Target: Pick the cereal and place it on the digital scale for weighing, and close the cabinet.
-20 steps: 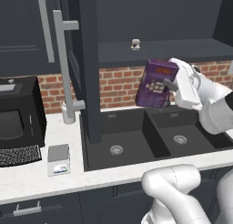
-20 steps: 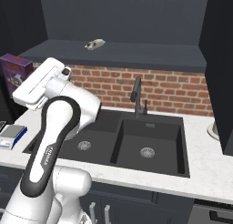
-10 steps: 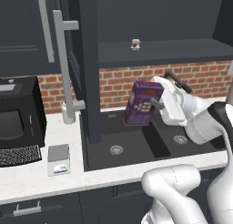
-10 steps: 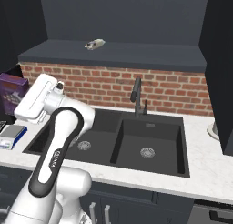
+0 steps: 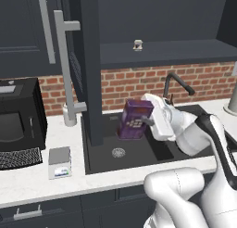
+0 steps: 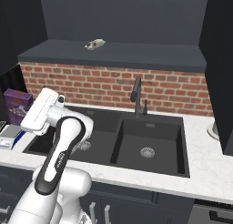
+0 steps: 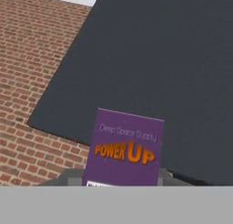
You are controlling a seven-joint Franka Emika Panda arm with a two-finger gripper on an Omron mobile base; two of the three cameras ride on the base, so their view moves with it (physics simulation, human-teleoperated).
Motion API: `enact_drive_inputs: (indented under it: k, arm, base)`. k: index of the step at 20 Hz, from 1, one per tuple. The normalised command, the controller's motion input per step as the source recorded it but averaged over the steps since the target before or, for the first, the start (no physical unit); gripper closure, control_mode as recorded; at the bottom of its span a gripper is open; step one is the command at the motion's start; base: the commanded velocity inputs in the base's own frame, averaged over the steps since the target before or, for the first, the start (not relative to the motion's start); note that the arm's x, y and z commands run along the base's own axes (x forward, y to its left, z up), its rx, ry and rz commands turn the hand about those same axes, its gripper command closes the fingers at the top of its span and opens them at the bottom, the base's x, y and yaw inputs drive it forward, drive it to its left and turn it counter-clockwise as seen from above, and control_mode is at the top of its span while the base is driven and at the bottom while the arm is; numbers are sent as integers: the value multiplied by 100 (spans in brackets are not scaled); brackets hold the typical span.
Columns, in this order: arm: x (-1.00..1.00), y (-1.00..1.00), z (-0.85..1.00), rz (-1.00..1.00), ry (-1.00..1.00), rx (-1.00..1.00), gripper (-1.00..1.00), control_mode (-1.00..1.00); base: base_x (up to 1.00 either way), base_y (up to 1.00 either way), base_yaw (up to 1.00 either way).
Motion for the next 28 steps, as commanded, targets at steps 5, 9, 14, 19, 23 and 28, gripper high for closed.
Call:
enact_drive_inputs:
  k: [5,9,14,19,23,28]
  arm:
    - [21,24,-48,0,0,0,100,-100]
    - [28,37,-46,0,0,0,100,-100]
    - [31,46,-38,0,0,0,100,-100]
    - [33,40,-43,0,0,0,100,-100]
    - [36,32,-52,0,0,0,100,-100]
    - [40,37,-53,0,0,0,100,-100]
  base:
    - [0,0,0]
    - [0,0,0]
    - [0,0,0]
    - [0,0,0]
    - [0,0,0]
    - [0,0,0]
